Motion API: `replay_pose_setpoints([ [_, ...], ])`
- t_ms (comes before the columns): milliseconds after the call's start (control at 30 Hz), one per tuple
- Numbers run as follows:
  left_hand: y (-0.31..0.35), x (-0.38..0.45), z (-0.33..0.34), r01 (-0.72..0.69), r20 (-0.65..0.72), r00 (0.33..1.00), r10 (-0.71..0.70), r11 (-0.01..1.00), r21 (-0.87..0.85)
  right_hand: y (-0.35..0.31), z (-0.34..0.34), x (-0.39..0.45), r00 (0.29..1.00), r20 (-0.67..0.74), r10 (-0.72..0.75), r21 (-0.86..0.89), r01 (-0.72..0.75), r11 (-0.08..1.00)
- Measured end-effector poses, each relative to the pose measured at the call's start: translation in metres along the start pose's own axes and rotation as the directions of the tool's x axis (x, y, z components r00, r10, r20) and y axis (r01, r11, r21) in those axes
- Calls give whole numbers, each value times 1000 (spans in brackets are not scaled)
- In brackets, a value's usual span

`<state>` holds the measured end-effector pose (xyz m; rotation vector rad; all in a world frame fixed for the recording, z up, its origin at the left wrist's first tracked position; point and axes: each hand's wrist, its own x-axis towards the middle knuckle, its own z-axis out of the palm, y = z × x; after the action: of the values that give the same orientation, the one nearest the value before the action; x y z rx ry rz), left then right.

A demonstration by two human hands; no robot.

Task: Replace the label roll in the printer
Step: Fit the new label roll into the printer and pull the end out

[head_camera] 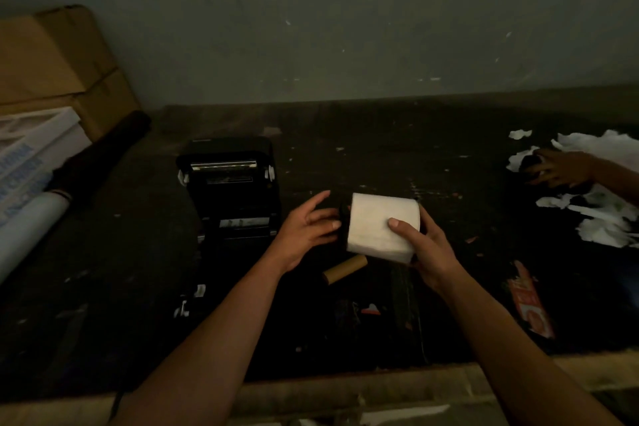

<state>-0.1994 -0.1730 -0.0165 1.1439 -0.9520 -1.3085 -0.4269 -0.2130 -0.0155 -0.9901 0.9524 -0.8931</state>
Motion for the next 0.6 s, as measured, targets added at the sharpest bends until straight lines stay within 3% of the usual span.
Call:
replay_pose_setpoints([
  [467,10,-11,-5,-20,42,999,15,993,120,2,13,3,994,29,-102,-110,104,988],
  [600,14,-16,-7,10,16,1000,-11,999,52,2,18,4,990,11,-137,-219,136,966],
])
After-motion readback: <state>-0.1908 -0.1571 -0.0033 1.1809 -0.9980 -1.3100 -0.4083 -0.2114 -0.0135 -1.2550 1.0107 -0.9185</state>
